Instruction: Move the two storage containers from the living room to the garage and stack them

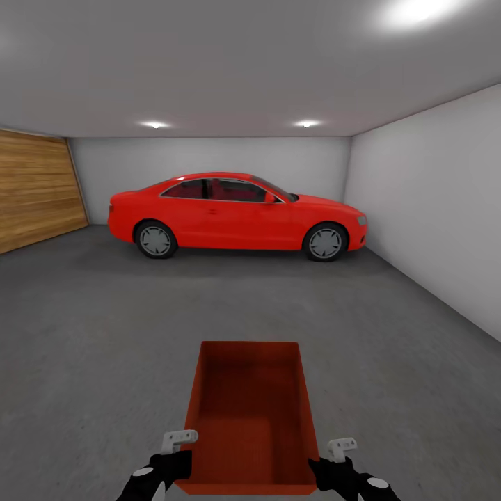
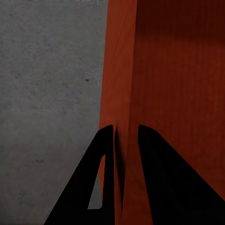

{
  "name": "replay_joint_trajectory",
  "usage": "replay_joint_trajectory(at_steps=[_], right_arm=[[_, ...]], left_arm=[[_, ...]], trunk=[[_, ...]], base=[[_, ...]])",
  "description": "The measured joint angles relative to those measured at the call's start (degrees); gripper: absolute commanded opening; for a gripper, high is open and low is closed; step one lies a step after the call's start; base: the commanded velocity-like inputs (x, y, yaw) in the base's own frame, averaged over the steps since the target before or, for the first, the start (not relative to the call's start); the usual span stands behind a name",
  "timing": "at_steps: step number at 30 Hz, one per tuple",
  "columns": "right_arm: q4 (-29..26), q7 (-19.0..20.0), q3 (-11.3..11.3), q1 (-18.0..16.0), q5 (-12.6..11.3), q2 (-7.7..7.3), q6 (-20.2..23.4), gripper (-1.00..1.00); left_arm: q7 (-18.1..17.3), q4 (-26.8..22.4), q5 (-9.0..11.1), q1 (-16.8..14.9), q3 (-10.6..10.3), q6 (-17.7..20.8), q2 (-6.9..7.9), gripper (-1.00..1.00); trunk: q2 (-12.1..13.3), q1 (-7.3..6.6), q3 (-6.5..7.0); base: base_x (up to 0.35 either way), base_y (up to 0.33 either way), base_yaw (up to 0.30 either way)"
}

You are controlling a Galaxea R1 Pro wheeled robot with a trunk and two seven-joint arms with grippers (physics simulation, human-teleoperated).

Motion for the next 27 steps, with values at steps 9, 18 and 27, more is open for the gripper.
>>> replay_joint_trajectory(at_steps=[9, 18, 27], right_arm=[[0.0, 0.0, 0.0, 0.0, 0.0, -0.01, 0.0, -1.00], [0.0, 0.0, 0.0, 0.0, 0.0, 0.00, 0.0, -1.00], [0.0, 0.0, 0.0, 0.0, 0.0, -0.01, 0.0, -1.00]], left_arm=[[0.0, 0.0, 0.0, 0.0, 0.0, 0.0, 0.00, -1.00], [0.0, 0.0, 0.0, 0.0, 0.0, 0.0, 0.00, -1.00], [0.0, 0.0, 0.0, 0.0, 0.0, 0.0, -0.01, -1.00]], trunk=[[0.0, 0.00, 0.00], [0.0, 0.00, 0.00], [0.0, 0.00, 0.00]], base=[[0.187, 0.000, 0.000], [0.174, 0.000, 0.000], [0.167, 0.000, 0.000]])
